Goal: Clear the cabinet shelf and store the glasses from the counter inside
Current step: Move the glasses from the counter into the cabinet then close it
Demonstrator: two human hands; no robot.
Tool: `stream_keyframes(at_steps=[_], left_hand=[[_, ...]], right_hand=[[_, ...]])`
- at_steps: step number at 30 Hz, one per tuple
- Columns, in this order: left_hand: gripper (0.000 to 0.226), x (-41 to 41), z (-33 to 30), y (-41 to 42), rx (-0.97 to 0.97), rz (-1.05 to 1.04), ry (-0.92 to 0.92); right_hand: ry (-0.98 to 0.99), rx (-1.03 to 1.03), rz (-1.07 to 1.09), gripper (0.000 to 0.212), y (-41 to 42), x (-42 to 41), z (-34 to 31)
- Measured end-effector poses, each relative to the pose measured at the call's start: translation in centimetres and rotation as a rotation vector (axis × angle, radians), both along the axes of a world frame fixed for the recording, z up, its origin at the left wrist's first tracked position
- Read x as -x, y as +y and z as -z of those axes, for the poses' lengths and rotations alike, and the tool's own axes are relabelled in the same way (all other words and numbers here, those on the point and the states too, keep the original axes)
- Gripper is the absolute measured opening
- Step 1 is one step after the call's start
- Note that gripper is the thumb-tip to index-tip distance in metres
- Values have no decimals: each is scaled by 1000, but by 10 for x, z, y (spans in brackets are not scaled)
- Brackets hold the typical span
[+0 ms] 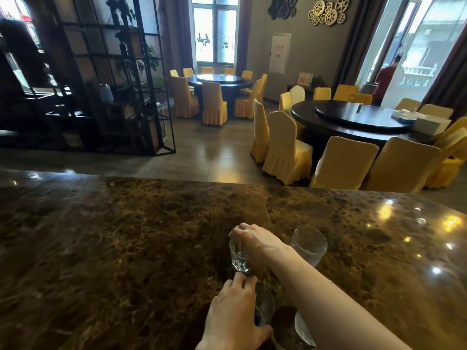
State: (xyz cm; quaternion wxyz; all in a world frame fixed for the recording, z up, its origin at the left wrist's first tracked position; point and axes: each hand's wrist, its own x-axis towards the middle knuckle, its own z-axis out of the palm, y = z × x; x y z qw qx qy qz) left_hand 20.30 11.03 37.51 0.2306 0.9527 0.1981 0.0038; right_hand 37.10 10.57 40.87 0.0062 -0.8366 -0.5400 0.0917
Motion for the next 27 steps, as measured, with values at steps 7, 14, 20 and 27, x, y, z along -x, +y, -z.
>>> stream_keyframes(at_steps=[7,14,20,27], left_hand=[[89,0,-1,5,27,13,-4],[83,17,-6,15,47,28,-69],[88,52,-17,26,46,51,-146],[90,104,-32,22,47,69,-275]], right_hand=[[-22,16,-1,82,4,0,-1],[-49,-5,58,83,-5,10,-12],[-111,-66,99,84,-19,40,-36],[-135,-131,145,81,-53,82,-66]])
